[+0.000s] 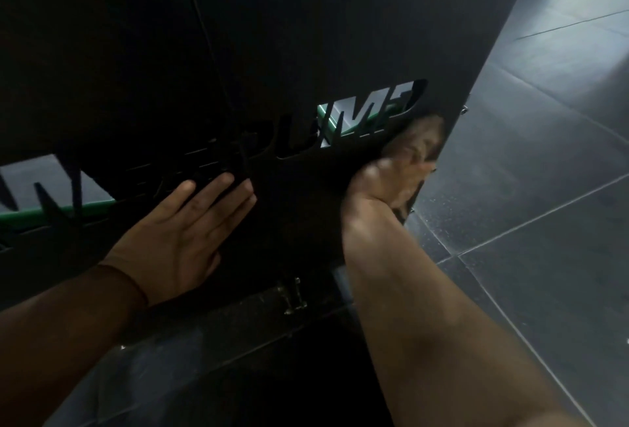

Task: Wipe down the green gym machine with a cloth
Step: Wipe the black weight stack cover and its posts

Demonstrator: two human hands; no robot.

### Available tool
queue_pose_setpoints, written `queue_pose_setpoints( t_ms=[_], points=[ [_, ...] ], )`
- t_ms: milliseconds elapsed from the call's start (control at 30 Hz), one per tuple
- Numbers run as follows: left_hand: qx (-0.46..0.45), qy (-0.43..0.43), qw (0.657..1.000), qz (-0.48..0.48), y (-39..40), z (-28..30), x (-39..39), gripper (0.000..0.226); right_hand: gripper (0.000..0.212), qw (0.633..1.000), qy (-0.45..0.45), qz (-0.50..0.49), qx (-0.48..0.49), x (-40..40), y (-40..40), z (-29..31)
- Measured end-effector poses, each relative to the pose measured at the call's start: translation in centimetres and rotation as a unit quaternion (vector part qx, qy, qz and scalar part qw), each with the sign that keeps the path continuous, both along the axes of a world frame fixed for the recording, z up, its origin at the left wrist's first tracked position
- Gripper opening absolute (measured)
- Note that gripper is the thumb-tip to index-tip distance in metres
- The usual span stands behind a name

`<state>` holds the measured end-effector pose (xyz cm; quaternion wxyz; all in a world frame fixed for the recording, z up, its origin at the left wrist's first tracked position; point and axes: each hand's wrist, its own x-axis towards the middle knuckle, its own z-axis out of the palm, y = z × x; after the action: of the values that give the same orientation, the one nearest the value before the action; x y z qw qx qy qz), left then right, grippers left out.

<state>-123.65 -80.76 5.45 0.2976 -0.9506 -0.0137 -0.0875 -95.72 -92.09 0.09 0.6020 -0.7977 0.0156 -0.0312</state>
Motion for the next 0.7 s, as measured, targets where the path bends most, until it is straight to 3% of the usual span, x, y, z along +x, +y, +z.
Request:
queue_pose_setpoints(
  t_ms=[133,200,267,400,533,567,633,700],
  points=[
    [0.002,-0.012,1.000,0.007,-0.3,-0.7,0.2,0.078,0.068,0.996,-0.049,-0.056,0.044,-0.9,2.7,3.0],
    [0.010,-0.017,1.000,0.008,-0.2,-1.0,0.3,0.078,0.073,0.992,-0.119,-0.026,-0.017,-1.6,2.1,1.1],
    [0.014,-0.011,1.000,0.013,-0.2,-0.8,0.2,0.080,0.074,0.994,-0.110,0.000,0.028,-3.3,0.8,-0.1],
    [0.040,0.000,0.999,0.017,0.4,-1.2,0.3,0.084,0.075,0.983,0.131,0.052,0.116,-3.6,0.0,-6.8],
    [0.068,-0.030,0.997,0.006,0.6,-1.8,0.3,0.079,0.062,0.873,0.317,0.098,0.358,-0.7,-1.1,-12.2],
    [0.072,-0.032,0.997,0.004,0.6,-1.8,0.4,0.077,0.066,0.854,0.351,0.082,0.376,0.0,-1.6,-12.5],
    [0.083,-0.041,0.996,0.002,0.7,-2.0,0.5,0.076,0.099,0.800,0.429,0.044,0.418,1.2,-3.2,-12.5],
    [0.100,-0.050,0.994,0.005,0.7,-2.3,0.4,0.076,0.130,0.782,0.444,-0.001,0.438,2.8,-3.4,-14.0]
  ],
)
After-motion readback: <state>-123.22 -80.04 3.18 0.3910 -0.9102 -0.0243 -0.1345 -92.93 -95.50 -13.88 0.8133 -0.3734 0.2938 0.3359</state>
